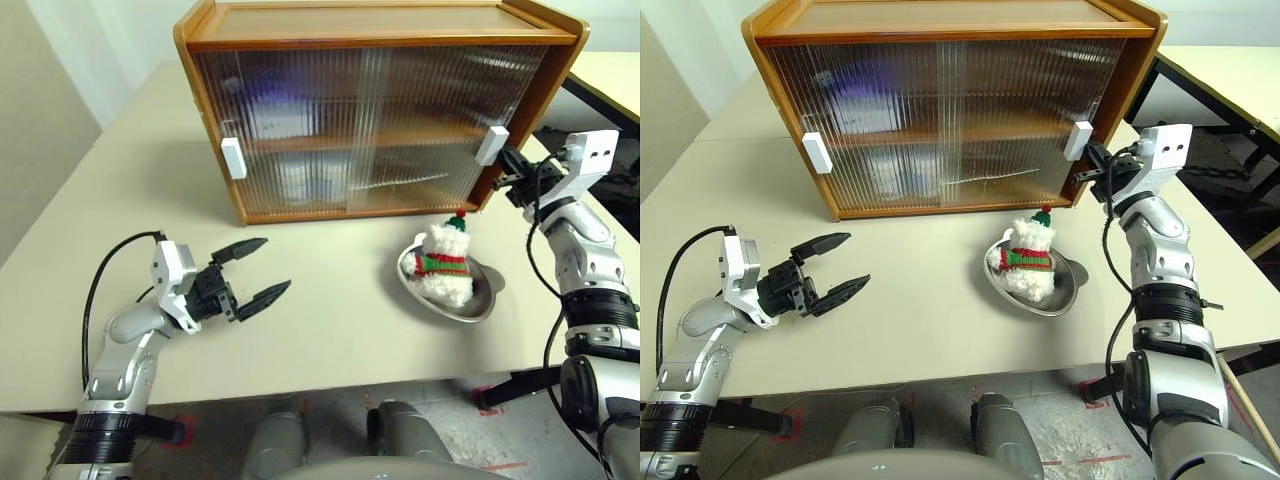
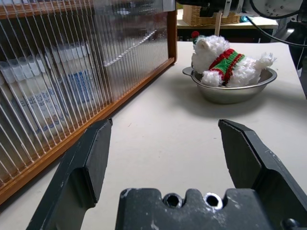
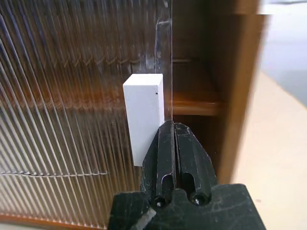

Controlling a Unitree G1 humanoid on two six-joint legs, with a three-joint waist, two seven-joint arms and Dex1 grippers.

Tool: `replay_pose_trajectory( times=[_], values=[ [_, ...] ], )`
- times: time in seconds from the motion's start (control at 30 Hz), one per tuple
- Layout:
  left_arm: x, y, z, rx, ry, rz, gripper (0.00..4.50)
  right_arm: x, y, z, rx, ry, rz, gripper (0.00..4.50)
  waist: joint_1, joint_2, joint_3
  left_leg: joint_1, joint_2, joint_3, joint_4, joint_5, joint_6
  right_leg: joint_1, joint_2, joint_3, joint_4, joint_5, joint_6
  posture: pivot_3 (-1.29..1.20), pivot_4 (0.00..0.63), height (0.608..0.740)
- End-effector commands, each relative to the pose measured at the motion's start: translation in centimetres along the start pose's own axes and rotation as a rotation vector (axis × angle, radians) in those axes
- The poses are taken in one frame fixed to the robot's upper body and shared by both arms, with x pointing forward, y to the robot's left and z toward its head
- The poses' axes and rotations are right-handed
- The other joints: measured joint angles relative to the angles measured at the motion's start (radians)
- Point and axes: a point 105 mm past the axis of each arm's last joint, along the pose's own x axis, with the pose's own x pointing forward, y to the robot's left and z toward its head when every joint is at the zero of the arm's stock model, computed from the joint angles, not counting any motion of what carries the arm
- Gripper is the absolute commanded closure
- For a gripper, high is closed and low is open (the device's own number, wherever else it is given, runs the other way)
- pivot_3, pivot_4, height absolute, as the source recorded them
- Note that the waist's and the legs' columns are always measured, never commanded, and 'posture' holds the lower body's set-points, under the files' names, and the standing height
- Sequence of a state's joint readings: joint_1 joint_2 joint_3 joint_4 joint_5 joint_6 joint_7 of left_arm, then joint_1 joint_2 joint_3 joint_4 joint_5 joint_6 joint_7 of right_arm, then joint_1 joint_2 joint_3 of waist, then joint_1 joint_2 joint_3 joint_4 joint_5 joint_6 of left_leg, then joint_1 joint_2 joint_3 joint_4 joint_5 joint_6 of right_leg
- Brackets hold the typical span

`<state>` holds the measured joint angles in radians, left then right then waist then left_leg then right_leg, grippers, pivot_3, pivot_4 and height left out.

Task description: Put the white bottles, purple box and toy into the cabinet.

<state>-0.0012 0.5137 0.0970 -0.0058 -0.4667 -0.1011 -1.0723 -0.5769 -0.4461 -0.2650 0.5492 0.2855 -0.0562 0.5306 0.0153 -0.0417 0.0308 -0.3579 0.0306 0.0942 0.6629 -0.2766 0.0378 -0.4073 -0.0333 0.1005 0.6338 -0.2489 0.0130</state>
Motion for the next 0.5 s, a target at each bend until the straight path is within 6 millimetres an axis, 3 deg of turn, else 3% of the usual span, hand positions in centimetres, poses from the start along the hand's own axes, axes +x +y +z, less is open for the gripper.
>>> replay_pose_trajectory(
  times=[0.03,0.5],
  values=[
    [-0.1,-0.3,-0.8,-0.010,0.024,-0.011,0.00,0.8,2.0,0.2,0.030,-0.010,0.062,4.48,0.000,0.000,0.000,0.000,0.000,0.000,0.000,0.000,0.000,0.000,0.000,0.000,0.001,0.000,0.000,0.16,0.000,0.740],
    [0.0,-0.8,-1.0,-0.008,0.029,-0.005,0.00,3.1,9.2,0.1,0.123,-0.001,0.248,4.48,0.002,0.000,0.000,0.001,0.000,0.000,0.000,0.000,0.000,-0.001,0.000,-0.001,0.003,0.000,0.000,0.19,0.000,0.740]
  ],
)
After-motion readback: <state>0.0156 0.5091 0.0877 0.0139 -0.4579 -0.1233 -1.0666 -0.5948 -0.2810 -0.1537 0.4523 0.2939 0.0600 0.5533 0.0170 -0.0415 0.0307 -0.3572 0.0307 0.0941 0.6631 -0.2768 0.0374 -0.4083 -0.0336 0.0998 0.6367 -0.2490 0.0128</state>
